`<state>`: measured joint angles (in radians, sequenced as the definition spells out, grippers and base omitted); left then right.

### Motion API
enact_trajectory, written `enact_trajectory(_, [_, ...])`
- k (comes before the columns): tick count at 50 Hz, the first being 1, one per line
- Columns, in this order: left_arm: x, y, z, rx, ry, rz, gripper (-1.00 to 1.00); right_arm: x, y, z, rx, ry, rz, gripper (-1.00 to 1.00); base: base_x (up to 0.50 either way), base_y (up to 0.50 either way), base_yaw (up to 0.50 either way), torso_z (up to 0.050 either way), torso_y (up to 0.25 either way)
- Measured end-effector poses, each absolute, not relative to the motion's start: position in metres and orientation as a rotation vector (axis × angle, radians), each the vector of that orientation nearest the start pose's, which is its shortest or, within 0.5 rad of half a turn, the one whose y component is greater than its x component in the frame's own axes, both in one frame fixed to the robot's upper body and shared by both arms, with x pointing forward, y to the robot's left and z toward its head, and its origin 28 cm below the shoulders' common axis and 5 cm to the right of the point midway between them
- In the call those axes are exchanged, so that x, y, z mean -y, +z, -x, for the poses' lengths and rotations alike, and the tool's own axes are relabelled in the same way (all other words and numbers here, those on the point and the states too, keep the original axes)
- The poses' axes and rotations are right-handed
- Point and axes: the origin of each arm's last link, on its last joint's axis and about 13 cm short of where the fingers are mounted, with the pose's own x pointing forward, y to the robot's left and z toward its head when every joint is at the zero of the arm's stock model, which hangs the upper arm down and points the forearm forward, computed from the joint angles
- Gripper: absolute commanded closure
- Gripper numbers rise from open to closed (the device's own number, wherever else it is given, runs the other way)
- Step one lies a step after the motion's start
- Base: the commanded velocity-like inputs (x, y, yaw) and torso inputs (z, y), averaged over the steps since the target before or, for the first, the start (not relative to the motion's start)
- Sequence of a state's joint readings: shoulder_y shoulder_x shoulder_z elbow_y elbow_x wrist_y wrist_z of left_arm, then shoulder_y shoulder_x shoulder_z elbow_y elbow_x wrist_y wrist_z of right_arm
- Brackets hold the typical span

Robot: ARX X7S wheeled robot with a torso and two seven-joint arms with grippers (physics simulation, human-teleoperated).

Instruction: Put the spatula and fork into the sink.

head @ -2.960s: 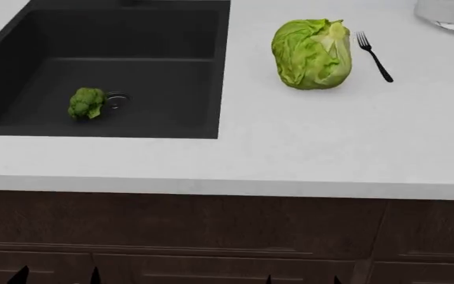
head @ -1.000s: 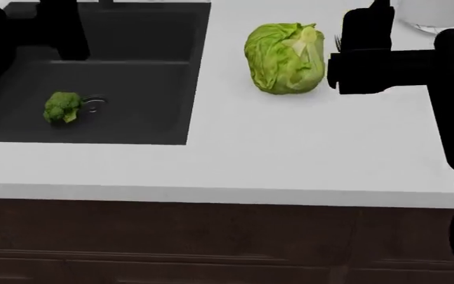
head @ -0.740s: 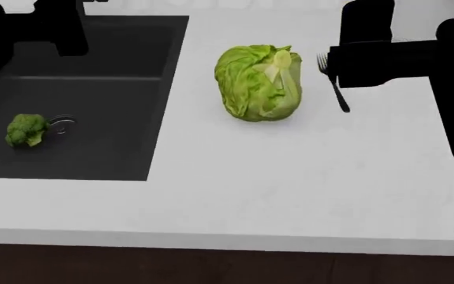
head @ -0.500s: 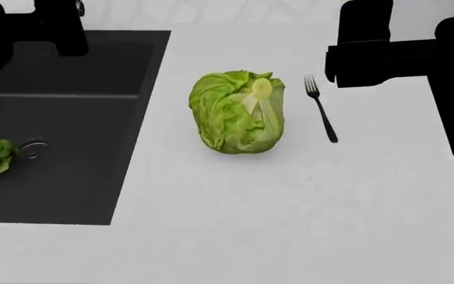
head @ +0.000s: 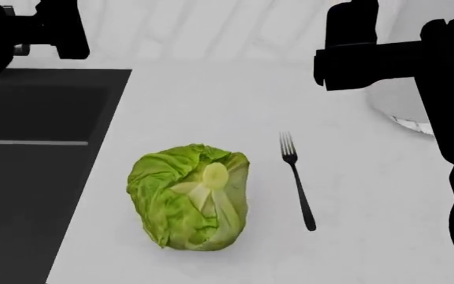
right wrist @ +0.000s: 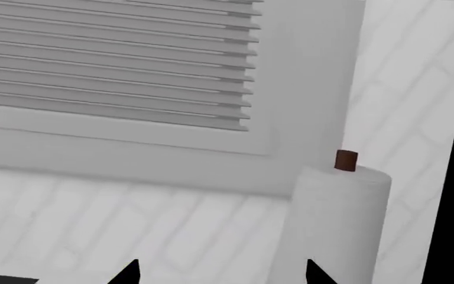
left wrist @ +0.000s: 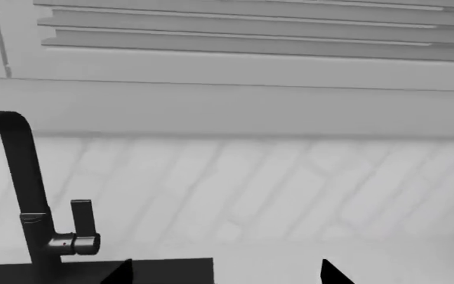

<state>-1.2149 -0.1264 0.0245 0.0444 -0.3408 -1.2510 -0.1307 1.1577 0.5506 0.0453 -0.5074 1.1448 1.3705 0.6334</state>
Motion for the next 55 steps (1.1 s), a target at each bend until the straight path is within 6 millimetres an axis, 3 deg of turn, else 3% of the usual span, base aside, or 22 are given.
enact_trajectory(9, [-0.218, 0.312, -0.336, 0.0, -0.084, 0.04, -1.0, 0.152, 0.328, -0.244, 0.202, 0.031, 0.113, -1.0, 0.48, 0.0, 0.0, 0.0, 0.001])
enact_trajectory(26, [-0.221, 0.309, -0.335, -0.003, -0.076, 0.038, -1.0, 0.149, 0.325, -0.246, 0.122, 0.06, 0.124, -1.0, 0.0, 0.0, 0.0, 0.0, 0.0])
enact_trajectory(42, [-0.225, 0.304, -0.336, -0.017, -0.061, 0.042, -1.0, 0.162, 0.321, -0.253, -0.17, 0.088, 0.086, -1.0, 0.0, 0.0, 0.0, 0.0, 0.0])
enact_trajectory(55, [-0.229, 0.302, -0.337, -0.023, -0.049, 0.046, -1.0, 0.166, 0.301, -0.258, -0.383, 0.142, 0.088, -1.0, 0.0, 0.0, 0.0, 0.0, 0.0])
